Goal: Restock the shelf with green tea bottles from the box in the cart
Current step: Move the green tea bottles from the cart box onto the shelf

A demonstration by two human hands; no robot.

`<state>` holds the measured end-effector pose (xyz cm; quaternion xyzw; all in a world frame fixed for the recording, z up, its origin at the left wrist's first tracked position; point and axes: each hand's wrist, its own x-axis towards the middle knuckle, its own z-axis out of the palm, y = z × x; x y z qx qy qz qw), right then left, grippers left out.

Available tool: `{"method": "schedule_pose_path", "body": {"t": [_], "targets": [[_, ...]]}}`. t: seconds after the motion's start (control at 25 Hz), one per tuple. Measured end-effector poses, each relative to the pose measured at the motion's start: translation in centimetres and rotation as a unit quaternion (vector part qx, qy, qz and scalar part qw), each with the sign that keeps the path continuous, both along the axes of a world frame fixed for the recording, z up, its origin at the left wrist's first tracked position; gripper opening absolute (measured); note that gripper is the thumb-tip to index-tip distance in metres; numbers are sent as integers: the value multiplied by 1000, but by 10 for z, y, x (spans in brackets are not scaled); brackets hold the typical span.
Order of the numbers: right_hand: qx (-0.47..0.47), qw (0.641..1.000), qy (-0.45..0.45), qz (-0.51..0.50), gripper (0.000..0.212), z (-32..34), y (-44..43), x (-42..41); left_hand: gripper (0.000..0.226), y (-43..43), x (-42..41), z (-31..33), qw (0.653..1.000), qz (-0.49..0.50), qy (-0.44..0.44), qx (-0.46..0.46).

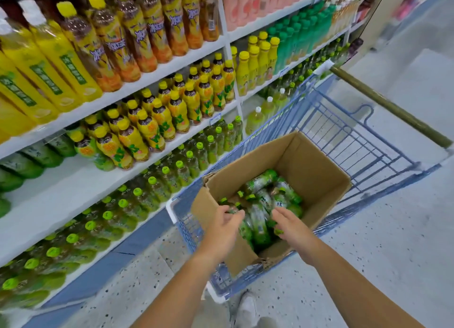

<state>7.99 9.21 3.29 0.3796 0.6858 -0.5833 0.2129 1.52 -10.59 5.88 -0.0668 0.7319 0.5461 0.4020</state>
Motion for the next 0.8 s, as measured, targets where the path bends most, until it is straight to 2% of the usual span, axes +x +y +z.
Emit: {"method": "schedule_pose_path", "body": {"t": [0.16, 0.24, 0.32, 0.52, 0.68, 0.8], "targets": [[22, 998, -12, -59, 61, -16, 25, 3, 74, 52, -22, -27, 999, -27, -41, -4], [46, 996, -15, -70, 59, -26, 40, 0, 65, 73, -31, -43, 996, -58, -51, -35], [69, 995, -26, -65, 59, -35, 59, -15, 69, 89, -41, -63, 993, -65, -63, -81], [125, 989, -74, 17, 63, -93, 111, -66, 70, 130, -65, -135, 979, -78, -106, -153], [153, 976, -134, 79, 62, -164, 146, -104, 71, 162, -79, -205, 960, -81, -106, -247], [141, 968, -184, 96, 60, -211, 164, -121, 75, 176, -70, -244, 944, -91, -106, -300]]}}
